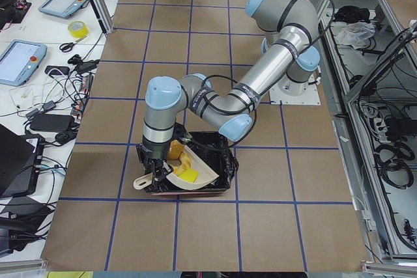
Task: Sweep and dump trash into bin
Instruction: 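Tilt the dustpan over the black bin with the left gripper to dump trash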
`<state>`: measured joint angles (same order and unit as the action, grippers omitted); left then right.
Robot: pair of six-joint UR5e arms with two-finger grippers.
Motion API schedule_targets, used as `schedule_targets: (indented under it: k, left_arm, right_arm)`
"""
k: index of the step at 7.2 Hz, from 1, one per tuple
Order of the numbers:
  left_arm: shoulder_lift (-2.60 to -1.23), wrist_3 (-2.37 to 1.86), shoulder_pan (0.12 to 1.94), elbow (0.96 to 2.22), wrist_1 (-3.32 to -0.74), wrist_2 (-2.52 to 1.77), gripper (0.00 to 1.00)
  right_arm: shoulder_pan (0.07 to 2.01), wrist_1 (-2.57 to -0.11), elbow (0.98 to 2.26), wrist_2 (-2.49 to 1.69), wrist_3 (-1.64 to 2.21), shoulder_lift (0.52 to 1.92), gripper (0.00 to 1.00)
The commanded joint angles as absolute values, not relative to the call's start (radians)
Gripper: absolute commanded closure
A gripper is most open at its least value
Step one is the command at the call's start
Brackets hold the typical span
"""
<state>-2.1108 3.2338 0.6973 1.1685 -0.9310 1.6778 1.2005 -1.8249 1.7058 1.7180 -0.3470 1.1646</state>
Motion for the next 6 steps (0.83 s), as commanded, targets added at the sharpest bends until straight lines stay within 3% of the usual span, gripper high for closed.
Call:
schedule_targets:
  k: [1,4,6]
  left_arm:
    - [-2.083,3.237,0.703,1.254,-0.794,1.680,1.00]
    - [-2.036,3.281,0.703,1.382,-0.649,1.678,1.00]
    - [-2.022,3.287,0.703,1.390,-0.576,1.678,1.00]
  right_arm:
    - [1.201,-1.825,1.704,1.717,-0.339,1.164,0.47]
    - [1.201,-1.829,1.692,1.717,-0.341,1.167,0.46]
    - [1.204,-1.812,1.630,1.720,-0.344,1.189,0.42]
